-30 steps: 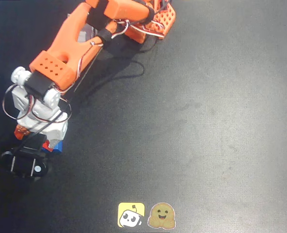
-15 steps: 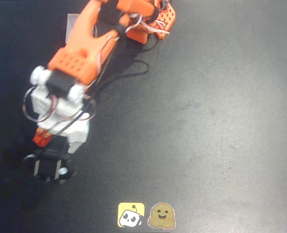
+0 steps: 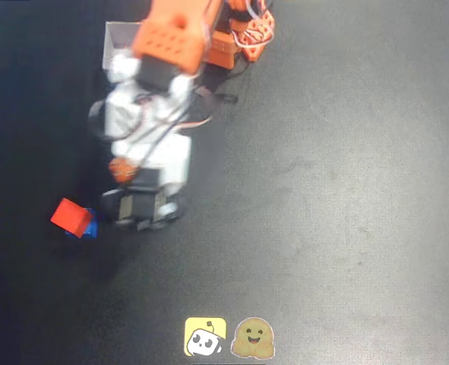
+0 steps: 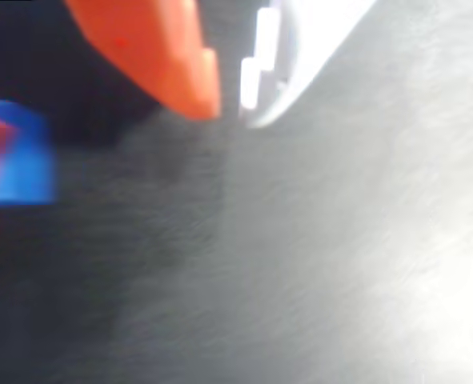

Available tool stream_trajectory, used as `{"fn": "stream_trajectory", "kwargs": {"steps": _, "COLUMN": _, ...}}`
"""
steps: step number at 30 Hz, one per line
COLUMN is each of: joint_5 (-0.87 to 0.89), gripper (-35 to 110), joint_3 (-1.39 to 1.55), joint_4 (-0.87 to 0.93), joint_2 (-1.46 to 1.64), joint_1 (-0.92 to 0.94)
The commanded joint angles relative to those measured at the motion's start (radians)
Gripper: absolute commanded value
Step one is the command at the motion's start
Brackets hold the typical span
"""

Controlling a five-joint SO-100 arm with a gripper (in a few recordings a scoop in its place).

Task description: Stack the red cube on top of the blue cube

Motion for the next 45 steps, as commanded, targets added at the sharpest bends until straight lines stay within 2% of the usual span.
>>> {"fn": "stream_trajectory", "kwargs": {"steps": 1, "joint_5": 0.028, "gripper": 0, "joint_3": 0.184, "joint_4": -0.129, "joint_2": 0.12, "joint_1": -0.044}}
{"fn": "stream_trajectory", "kwargs": {"steps": 6, "joint_5": 0.057, "gripper": 0, "joint_3": 0.402, "joint_4": -0.288, "joint_2": 0.215, "joint_1": -0.109}}
{"fn": "stream_trajectory", "kwargs": {"steps": 20, "joint_5": 0.216, "gripper": 0, "joint_3": 0.721, "joint_4": -0.469, "joint_2": 0.387, "joint_1": -0.252}}
{"fn": "stream_trajectory", "kwargs": {"steps": 30, "joint_5": 0.202, "gripper": 0, "joint_3": 0.953, "joint_4": -0.44, "joint_2": 0.673, "joint_1": -0.268}}
{"fn": "stream_trajectory", "kwargs": {"steps": 34, "joint_5": 0.19, "gripper": 0, "joint_3": 0.968, "joint_4": -0.198, "joint_2": 0.888, "joint_1": -0.268}}
{"fn": "stream_trajectory", "kwargs": {"steps": 41, "joint_5": 0.167, "gripper": 0, "joint_3": 0.969, "joint_4": 0.327, "joint_2": 1.328, "joint_1": -0.261}}
{"fn": "stream_trajectory", "kwargs": {"steps": 45, "joint_5": 0.166, "gripper": 0, "joint_3": 0.969, "joint_4": 0.413, "joint_2": 1.341, "joint_1": -0.253}}
